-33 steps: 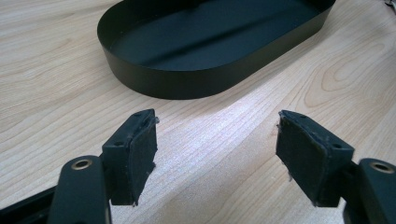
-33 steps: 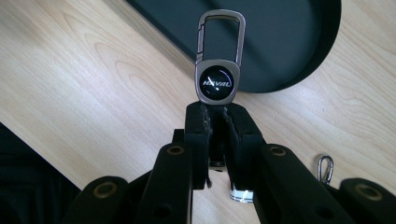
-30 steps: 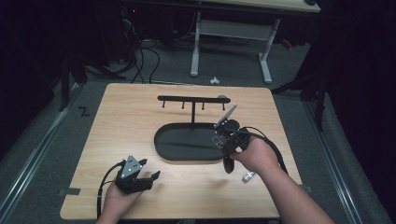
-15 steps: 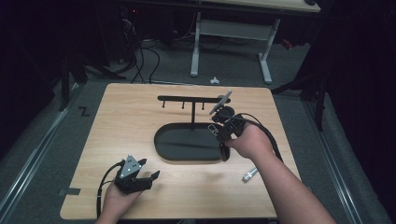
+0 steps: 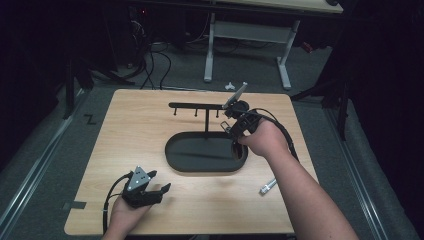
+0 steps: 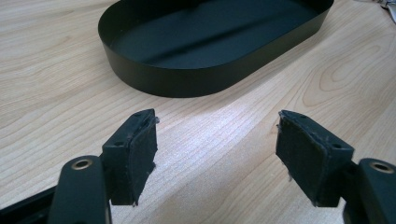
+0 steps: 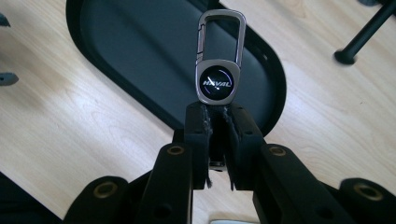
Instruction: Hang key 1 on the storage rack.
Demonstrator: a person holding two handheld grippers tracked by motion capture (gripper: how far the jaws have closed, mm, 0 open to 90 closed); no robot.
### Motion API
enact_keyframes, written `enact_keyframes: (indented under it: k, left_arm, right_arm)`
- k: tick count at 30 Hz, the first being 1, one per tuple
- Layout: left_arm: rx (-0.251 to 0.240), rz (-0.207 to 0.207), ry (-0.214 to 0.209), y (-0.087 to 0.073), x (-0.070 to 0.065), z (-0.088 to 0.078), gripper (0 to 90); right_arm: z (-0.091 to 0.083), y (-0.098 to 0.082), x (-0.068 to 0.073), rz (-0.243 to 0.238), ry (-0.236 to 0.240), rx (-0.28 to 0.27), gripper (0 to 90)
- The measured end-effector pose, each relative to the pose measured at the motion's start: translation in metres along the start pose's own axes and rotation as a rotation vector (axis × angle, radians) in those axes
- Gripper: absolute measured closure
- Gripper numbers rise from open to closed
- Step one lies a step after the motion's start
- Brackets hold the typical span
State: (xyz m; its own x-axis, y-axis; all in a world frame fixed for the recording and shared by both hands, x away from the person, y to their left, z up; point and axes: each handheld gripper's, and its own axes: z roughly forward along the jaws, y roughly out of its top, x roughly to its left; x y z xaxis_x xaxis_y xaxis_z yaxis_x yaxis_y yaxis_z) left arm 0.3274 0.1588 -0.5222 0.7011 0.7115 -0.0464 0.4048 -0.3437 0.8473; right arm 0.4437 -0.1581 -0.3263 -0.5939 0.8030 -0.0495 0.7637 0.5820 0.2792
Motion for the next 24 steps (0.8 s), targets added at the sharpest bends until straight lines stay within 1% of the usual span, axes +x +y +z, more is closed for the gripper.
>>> enact_keyframes:
  k: [4,6,7,9,10,12,16,17,19,20,21,22,23,24]
  left_arm:
    - [0.001,0.0,-0.001,-0.001,0.0,-0.001,29.6]
    - [-0.001,-0.004,-0.001,-0.001,0.001,-0.002,29.6]
    - [-0.002,-0.005,-0.001,-0.001,0.001,-0.002,29.6]
    - [-0.002,-0.006,0.0,-0.002,0.001,-0.003,29.6]
    - [0.001,-0.005,-0.002,-0.002,0.001,-0.003,29.6]
    - [-0.001,-0.006,0.001,-0.002,0.001,-0.003,29.6]
    - [0.0,-0.008,0.001,-0.002,0.002,-0.003,29.6]
    - [0.001,-0.008,0.001,-0.002,0.002,-0.003,29.6]
    - [0.002,-0.006,0.0,-0.002,0.003,-0.003,29.6]
    - [0.001,-0.006,0.0,-0.002,0.003,-0.003,29.6]
    - [0.001,-0.007,0.0,-0.002,0.003,-0.003,29.6]
    - [0.003,-0.006,-0.002,-0.002,0.003,-0.003,29.6]
    - [0.002,-0.006,-0.001,-0.002,0.003,-0.003,29.6]
    - [0.004,-0.006,-0.002,-0.002,0.003,-0.004,29.6]
  right_arm:
    - [-0.005,0.007,0.001,-0.008,-0.004,-0.012,80.6]
    - [-0.006,0.011,0.002,0.0,-0.003,-0.018,80.6]
    - [-0.006,0.012,0.002,-0.012,-0.003,-0.021,80.6]
    - [-0.006,0.015,0.004,-0.001,-0.005,-0.019,80.6]
    - [-0.006,0.017,0.003,-0.014,-0.007,-0.022,80.6]
    - [-0.006,0.02,0.005,-0.003,-0.004,-0.023,80.6]
    - [-0.005,0.024,0.004,-0.014,-0.006,-0.032,80.6]
    - [-0.005,0.025,0.005,0.0,-0.006,-0.027,80.6]
    - [-0.005,0.027,0.005,-0.014,-0.008,-0.033,80.6]
    - [-0.005,0.027,0.005,-0.001,-0.008,-0.029,80.6]
    - [-0.004,0.028,0.004,-0.011,-0.009,-0.034,80.6]
    - [-0.004,0.028,0.005,0.001,-0.009,-0.03,80.6]
    - [-0.003,0.029,0.004,-0.001,-0.013,-0.028,80.6]
    - [-0.002,0.029,0.005,0.012,-0.014,-0.024,80.6]
